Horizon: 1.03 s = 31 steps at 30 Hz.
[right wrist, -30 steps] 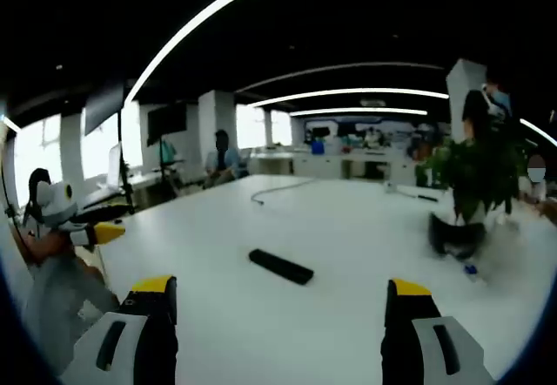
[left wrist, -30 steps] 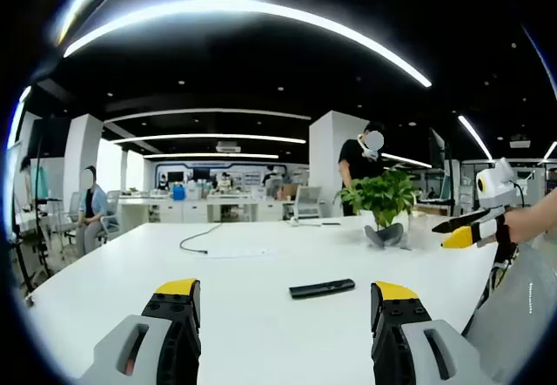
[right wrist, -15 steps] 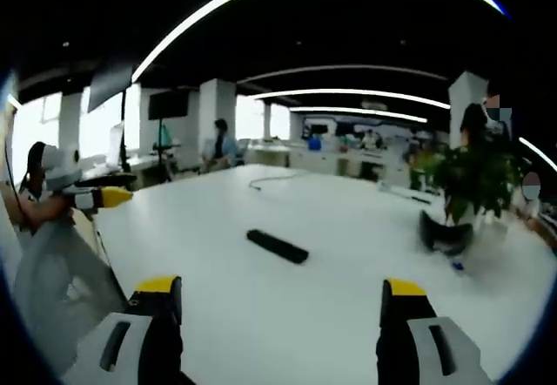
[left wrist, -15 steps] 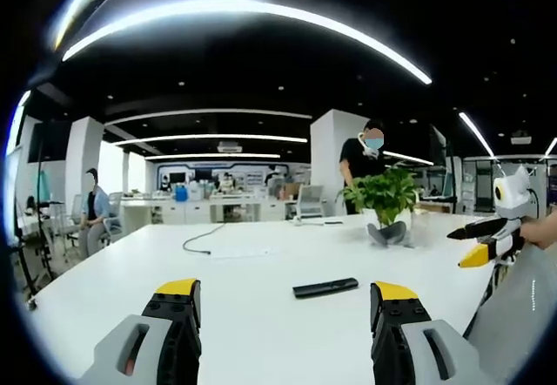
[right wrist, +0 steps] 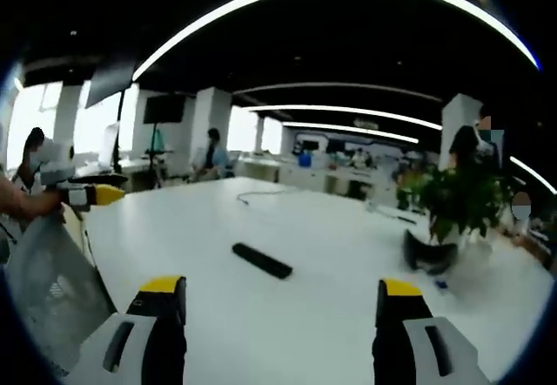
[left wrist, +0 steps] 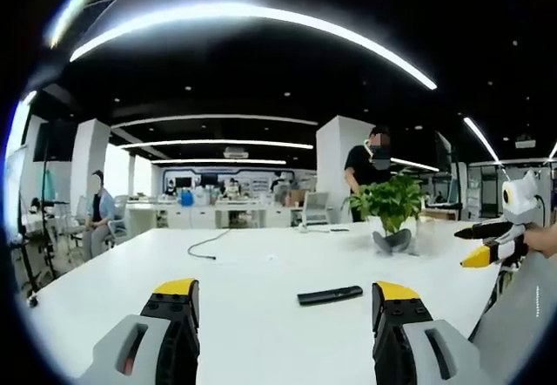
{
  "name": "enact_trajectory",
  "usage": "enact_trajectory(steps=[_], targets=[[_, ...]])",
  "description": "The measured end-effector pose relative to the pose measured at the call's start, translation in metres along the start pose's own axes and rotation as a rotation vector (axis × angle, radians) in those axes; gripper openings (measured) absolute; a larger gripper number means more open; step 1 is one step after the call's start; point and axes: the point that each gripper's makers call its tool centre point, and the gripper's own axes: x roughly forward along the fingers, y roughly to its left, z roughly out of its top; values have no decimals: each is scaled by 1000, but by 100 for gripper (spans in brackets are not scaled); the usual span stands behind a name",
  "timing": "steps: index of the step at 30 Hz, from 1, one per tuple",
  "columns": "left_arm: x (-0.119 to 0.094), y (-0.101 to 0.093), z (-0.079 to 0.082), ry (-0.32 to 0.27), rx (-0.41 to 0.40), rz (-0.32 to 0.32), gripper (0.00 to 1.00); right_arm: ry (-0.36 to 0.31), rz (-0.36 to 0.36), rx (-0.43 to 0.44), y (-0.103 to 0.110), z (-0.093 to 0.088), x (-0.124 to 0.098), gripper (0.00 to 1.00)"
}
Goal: Press the specified remote control buttons in sequence, fully releasing each button before pressing the next.
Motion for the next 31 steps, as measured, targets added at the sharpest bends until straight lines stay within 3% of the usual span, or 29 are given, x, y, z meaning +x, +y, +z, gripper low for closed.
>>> enact_trajectory(steps=[5,8,12,16,21,31], targets=[[0,-8,8,-37,-12,-16,86,-48,-19,-21,-3,9,1,98],[-1,-6,11,-54,6,1,87,-65,-47,24,-10,11,-1,99],[-1,-3,6,-35,-15,13,87,-30,-50,110,-14,2,0,99],[-1,-3,7,-33,-8,15,87,-15,-53,101,-13,0,1,98],[-1,-3,0,5,-23,6,86,25,-71,106,-16,-8,-1,90],[1,-4,-8,39,-43,-19,86,83,-132,62,-24,-17,-3,90]])
